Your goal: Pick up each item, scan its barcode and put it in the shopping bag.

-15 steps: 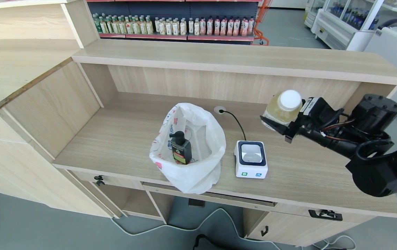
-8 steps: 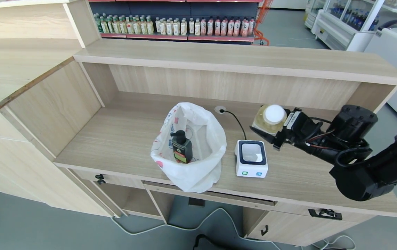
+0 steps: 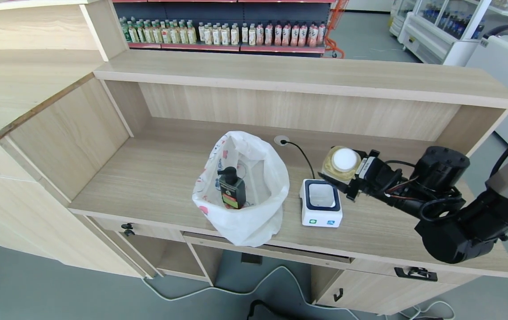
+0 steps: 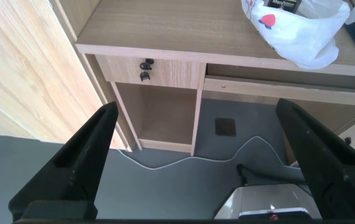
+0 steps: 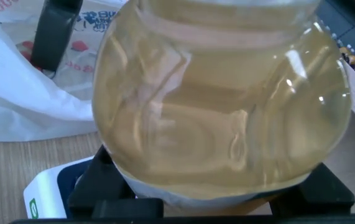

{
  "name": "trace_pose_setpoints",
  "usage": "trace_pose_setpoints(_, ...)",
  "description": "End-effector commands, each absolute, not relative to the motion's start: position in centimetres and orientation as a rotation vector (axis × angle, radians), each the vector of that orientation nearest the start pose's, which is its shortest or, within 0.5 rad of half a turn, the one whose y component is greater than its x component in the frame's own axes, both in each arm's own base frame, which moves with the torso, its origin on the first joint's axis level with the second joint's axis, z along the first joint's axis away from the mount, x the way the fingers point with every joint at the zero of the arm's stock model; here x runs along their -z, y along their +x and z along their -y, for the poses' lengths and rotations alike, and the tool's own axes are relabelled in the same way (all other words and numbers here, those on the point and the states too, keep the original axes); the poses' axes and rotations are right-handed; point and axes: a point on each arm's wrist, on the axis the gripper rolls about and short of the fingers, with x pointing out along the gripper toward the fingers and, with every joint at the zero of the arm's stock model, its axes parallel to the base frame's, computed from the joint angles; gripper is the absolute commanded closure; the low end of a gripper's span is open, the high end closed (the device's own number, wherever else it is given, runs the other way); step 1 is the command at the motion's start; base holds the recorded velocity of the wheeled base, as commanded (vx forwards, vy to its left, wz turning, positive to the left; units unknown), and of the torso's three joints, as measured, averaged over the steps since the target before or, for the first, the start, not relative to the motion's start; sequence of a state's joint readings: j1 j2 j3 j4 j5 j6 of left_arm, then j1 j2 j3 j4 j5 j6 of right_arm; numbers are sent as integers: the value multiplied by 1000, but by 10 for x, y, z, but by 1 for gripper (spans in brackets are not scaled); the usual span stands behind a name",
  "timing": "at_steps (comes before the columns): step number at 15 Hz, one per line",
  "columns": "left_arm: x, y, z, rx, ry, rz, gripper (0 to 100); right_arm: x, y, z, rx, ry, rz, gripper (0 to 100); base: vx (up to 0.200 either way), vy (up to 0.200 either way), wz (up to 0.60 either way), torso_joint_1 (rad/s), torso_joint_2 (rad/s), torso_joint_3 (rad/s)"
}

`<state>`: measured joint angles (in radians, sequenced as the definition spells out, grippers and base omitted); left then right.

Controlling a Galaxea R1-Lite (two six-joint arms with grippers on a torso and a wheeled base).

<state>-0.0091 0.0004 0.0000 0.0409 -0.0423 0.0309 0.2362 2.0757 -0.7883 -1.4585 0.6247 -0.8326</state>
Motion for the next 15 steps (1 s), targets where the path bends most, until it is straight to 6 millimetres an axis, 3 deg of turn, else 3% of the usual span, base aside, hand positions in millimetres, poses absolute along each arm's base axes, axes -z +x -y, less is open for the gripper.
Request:
trace_pose_setpoints(1,-71,-23,1,53,30,-39,0,-123,354,-94,-747,-810,495,100,0,0,0,0,0,0)
trace_pose_setpoints(15,-71,-23,1,53,30,-41,0,-99,389,-105,-793,-819,531,100,0,0,0,0,0,0)
